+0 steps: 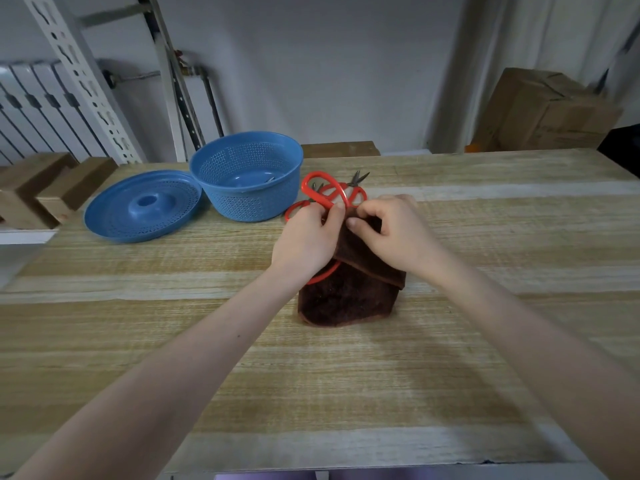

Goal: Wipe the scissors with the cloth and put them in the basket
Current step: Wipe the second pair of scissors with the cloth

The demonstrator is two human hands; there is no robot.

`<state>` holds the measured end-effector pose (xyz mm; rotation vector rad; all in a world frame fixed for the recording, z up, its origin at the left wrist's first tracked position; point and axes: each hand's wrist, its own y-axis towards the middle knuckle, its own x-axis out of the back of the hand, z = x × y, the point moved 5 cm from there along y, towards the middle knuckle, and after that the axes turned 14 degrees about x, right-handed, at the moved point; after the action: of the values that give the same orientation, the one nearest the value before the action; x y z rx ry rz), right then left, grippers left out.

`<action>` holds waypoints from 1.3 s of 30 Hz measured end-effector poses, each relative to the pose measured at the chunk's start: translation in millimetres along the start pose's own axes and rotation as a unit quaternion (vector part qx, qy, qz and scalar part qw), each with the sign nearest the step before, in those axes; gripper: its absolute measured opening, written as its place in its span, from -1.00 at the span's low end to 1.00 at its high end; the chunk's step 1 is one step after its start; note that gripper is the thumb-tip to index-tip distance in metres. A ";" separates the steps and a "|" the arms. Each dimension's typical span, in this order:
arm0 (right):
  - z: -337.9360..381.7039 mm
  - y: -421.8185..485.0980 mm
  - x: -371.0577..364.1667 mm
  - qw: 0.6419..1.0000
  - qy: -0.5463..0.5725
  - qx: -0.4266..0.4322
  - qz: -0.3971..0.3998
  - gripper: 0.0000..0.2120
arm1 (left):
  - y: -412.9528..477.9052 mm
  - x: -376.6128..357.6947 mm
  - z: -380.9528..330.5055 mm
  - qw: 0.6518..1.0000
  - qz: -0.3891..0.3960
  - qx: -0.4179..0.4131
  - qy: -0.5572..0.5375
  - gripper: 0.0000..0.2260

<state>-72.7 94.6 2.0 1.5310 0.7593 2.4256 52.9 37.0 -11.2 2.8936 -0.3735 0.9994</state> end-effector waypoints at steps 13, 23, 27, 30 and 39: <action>-0.4 1.3 -9.1 0.997 0.063 -0.026 0.032 -0.80 | 1.1 0.6 4.0 1.000 -0.007 0.009 0.027 -0.64; -8.8 -1.4 -12.1 0.981 0.172 -0.048 0.075 -0.82 | 0.8 0.5 8.8 0.999 0.011 -0.008 0.041 -0.63; -4.0 2.1 -16.1 0.984 0.155 -0.045 0.073 -0.82 | -2.4 1.1 7.6 0.997 -0.016 -0.009 0.069 -0.66; -1.9 6.4 -17.1 0.983 0.160 -0.058 0.062 -0.83 | -3.3 3.5 6.3 0.997 -0.032 -0.017 0.075 -0.64; -10.4 -8.5 -10.3 0.955 0.266 -0.075 0.106 -0.82 | -4.1 2.3 2.1 0.992 0.024 -0.090 0.090 -0.66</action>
<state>-78.2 94.3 -14.1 0.9454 0.4845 3.0254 57.0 40.2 -11.4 2.6213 -0.4940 1.1587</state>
